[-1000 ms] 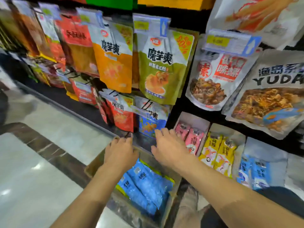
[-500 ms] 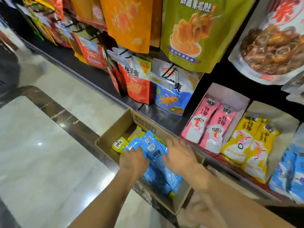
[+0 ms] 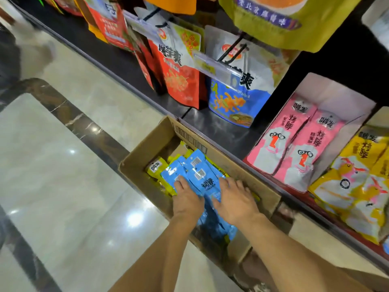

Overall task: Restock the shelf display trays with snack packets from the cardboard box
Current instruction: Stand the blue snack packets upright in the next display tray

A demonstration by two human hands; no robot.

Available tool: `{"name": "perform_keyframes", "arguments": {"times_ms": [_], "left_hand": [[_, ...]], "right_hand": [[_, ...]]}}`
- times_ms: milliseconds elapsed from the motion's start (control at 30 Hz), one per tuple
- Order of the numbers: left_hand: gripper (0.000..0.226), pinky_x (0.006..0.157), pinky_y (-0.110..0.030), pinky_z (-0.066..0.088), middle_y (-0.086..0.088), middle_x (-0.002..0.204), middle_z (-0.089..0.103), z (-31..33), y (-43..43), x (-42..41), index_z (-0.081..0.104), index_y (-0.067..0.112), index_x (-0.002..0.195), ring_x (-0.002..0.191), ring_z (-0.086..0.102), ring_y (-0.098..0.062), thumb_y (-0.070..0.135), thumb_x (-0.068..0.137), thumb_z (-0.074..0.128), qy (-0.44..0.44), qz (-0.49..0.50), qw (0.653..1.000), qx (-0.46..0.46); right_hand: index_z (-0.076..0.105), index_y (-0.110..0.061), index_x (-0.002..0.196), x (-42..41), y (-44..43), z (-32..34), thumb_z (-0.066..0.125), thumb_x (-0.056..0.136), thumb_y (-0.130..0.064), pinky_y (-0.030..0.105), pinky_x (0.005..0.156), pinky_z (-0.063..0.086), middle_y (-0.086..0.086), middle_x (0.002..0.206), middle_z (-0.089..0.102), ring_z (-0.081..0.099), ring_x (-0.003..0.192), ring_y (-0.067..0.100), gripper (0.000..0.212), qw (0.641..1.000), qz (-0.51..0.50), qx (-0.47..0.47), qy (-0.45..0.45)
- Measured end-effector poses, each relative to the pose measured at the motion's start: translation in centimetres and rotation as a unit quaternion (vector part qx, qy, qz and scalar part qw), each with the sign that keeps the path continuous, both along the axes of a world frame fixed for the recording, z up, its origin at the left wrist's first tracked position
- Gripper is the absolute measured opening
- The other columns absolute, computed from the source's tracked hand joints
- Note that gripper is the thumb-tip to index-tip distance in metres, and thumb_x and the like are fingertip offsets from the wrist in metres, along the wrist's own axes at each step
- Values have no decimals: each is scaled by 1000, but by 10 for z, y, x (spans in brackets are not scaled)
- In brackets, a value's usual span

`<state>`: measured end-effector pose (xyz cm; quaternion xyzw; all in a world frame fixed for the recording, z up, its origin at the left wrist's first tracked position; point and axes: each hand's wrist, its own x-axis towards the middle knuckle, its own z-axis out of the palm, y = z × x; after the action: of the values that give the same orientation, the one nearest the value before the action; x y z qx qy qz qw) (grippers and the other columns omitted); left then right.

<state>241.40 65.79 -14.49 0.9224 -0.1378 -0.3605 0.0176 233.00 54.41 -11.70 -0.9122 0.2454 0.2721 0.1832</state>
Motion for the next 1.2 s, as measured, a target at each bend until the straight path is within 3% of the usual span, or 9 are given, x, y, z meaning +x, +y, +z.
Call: {"name": "perform_keyframes", "arguments": {"times_ms": [233,367,467,567,633,767,933,1067,1200], "left_hand": [[91,104,-43,45,-5,162,6,-5,5,8,-7,17,159,131,44,-36,9,93,55,43,200,970,-134],[86,102,-40,48,-1,144,44,-1,18,14,15,35,155,126,50,-23,13,89,65,-2,240,938,-252],[79,78,-35,55,14,120,63,8,24,21,17,47,152,96,65,-13,22,92,63,-13,273,922,-273],[62,74,-26,51,14,118,66,17,27,29,31,40,148,94,66,-11,17,97,56,-8,315,895,-315],[54,80,-38,59,8,118,69,21,27,35,40,38,143,96,70,-16,14,97,53,-5,346,878,-332],[41,76,-54,60,1,106,73,28,30,42,53,34,125,86,74,-24,13,90,50,8,383,865,-325],[13,74,-45,60,-9,101,73,47,27,37,61,22,109,81,72,-24,20,100,51,-17,420,836,-351],[15,67,-42,61,-8,91,76,68,26,27,65,18,106,74,74,-26,19,102,51,60,471,773,-421],[14,72,-48,61,-6,93,77,94,29,26,63,19,108,79,75,-27,23,104,50,76,447,766,-456]], "right_hand": [[15,-15,158,-3,6,-19,45,98,-57,46,116,32,10,155,27,28,142,31,79,1000,-10,-3,-9],[14,-14,157,6,17,-30,55,93,-59,46,109,38,11,152,27,28,139,31,88,1000,-16,5,-1],[16,-14,155,9,23,-40,65,88,-56,44,102,43,12,148,29,31,135,32,94,1000,-19,-18,0],[19,-14,153,8,25,-48,72,86,-43,42,94,49,11,145,32,35,132,31,90,999,-14,-45,-2],[21,-15,151,8,24,-48,74,85,-37,42,91,51,10,146,33,36,131,31,87,999,-15,-41,-9],[17,-17,154,6,18,-44,75,86,-29,43,100,49,8,149,25,27,137,33,90,1000,-13,27,-3],[29,-19,152,6,14,-31,64,90,-6,45,108,44,7,148,35,33,140,31,73,992,-58,113,-23],[60,-23,128,17,-1,-2,54,88,-2,31,79,54,4,118,68,63,100,25,46,942,-217,241,-88],[69,-14,107,20,-13,42,54,88,13,15,60,46,10,104,72,60,79,14,37,834,-351,398,-151]]}}
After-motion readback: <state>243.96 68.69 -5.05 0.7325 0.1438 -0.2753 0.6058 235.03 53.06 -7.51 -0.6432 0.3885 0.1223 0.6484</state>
